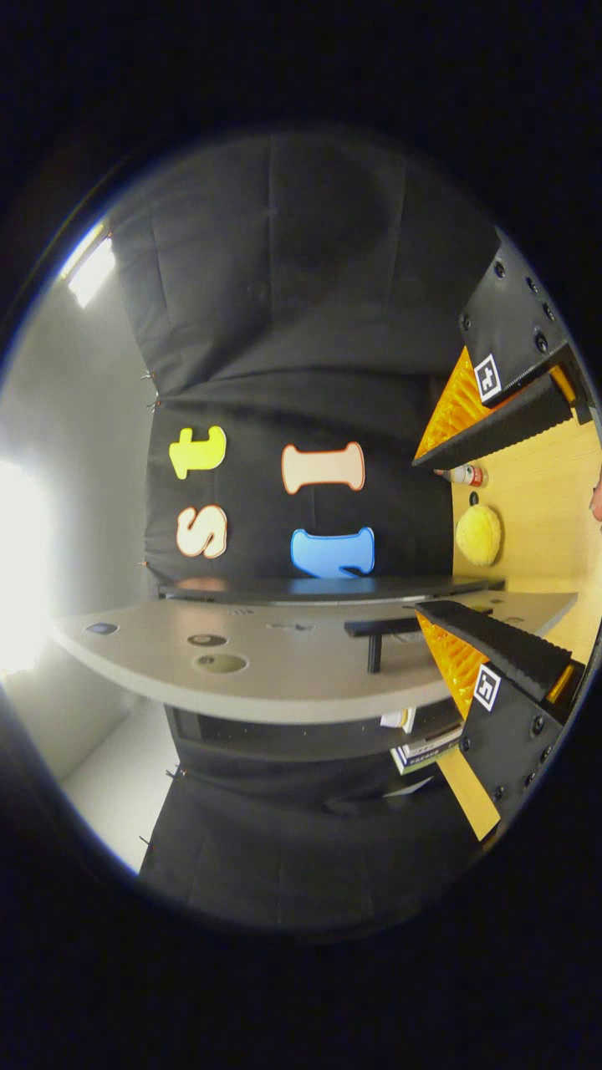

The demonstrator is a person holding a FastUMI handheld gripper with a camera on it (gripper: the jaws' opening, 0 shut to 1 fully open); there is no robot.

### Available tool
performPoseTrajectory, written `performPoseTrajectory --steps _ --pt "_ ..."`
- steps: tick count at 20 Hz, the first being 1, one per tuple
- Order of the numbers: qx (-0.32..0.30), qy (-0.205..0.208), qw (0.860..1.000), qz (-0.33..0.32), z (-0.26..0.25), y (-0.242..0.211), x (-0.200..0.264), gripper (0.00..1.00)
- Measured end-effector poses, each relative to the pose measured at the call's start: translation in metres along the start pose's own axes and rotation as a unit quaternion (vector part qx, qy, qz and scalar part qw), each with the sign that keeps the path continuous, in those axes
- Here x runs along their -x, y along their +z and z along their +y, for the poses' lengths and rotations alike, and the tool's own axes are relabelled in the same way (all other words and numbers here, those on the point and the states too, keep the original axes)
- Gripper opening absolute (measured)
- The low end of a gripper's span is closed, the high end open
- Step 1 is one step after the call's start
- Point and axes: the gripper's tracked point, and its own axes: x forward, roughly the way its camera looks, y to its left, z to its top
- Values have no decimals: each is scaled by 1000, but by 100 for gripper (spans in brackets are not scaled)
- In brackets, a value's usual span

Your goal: Open the shoe cabinet door, grab the shoes and put them into the shoe cabinet, then close the shoe cabinet door.

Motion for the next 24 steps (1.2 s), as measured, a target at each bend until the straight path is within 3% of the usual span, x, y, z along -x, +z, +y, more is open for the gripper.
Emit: performPoseTrajectory --steps 4,7,13,17,24 --pt "-7 -61 998 6 -25 -21 -37 98" --pt "-12 -70 997 20 -18 -35 -58 97" --pt "-57 -29 997 53 12 -52 -59 90" --pt "-15 -48 998 37 15 -44 -56 85" --pt "-12 29 998 45 90 -47 -47 85"
